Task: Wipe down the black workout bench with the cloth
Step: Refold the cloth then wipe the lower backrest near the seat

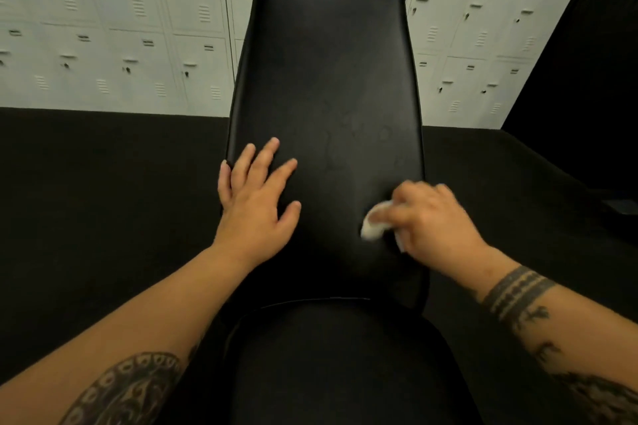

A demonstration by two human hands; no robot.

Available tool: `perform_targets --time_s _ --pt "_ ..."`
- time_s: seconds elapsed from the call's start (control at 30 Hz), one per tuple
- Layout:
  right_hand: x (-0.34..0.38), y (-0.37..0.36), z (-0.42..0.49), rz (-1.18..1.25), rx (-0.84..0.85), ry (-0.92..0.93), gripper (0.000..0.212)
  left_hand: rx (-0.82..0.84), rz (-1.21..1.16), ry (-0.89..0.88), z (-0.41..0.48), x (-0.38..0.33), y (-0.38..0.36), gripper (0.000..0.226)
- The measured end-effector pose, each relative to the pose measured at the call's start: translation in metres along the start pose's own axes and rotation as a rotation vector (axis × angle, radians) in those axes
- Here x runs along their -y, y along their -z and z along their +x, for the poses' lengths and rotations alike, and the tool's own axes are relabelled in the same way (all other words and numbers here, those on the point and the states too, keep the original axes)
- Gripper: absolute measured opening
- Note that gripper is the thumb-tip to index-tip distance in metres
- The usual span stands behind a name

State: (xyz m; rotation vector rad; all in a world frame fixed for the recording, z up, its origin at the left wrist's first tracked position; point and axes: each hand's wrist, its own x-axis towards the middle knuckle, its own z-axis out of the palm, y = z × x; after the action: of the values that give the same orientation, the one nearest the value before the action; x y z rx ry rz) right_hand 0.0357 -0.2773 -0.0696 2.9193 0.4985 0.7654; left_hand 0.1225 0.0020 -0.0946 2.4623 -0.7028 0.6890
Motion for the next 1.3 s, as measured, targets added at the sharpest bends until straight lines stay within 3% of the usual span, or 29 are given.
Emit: perform_targets --time_s 0.1,0.23,0.37,0.5,0.57,0.7,0.77,0.87,1.0,1.07,1.17,1.3 --pt "-0.012 -0.003 0.045 0.122 -0.259 -0.283 0.027 0.027 -0.001 0.046 0.002 -0.002 -0.004 0.066" --pt "0.018 -0.013 0.106 0.228 -0.408 -0.481 0.029 -0.058 -0.057 0.092 0.004 -0.007 -0.006 0.058" --pt "0.052 -0.032 0.07 0.177 -0.343 -0.155 0.033 -0.219 -0.125 0.154 0.02 -0.017 -0.008 0.047" --pt "0.018 -0.038 0.031 0.103 -0.317 0.038 0.038 -0.153 -0.117 0.143 0.033 -0.022 -0.004 0.051" --pt "-0.006 -0.034 0.044 0.089 -0.404 -0.075 0.033 -0.088 -0.079 0.14 0.033 -0.02 0.0 0.052" --pt "-0.009 -0.012 0.108 0.204 -0.505 -0.588 0.036 -0.038 -0.052 0.113 0.031 -0.013 0.003 0.053" --pt "0.005 -0.01 0.137 0.21 -0.525 -0.671 0.036 -0.078 -0.085 0.134 0.032 -0.012 0.001 0.052" --pt "0.03 -0.012 0.152 0.137 -0.484 -0.568 0.042 -0.229 -0.244 0.231 0.038 -0.016 0.002 0.048" --pt "0.05 -0.02 0.107 0.115 -0.312 -0.075 0.049 -0.389 -0.323 0.322 0.05 -0.027 0.004 0.046" --pt "0.035 -0.026 0.079 0.098 -0.251 0.031 0.05 -0.38 -0.277 0.348 0.051 -0.03 0.005 0.045" --pt "-0.003 -0.023 0.067 0.107 -0.337 -0.124 0.046 -0.227 -0.175 0.306 0.051 -0.03 0.01 0.044" --pt "-0.017 -0.006 0.11 0.148 -0.429 -0.582 0.049 -0.078 -0.086 0.232 0.051 -0.031 0.013 0.05"
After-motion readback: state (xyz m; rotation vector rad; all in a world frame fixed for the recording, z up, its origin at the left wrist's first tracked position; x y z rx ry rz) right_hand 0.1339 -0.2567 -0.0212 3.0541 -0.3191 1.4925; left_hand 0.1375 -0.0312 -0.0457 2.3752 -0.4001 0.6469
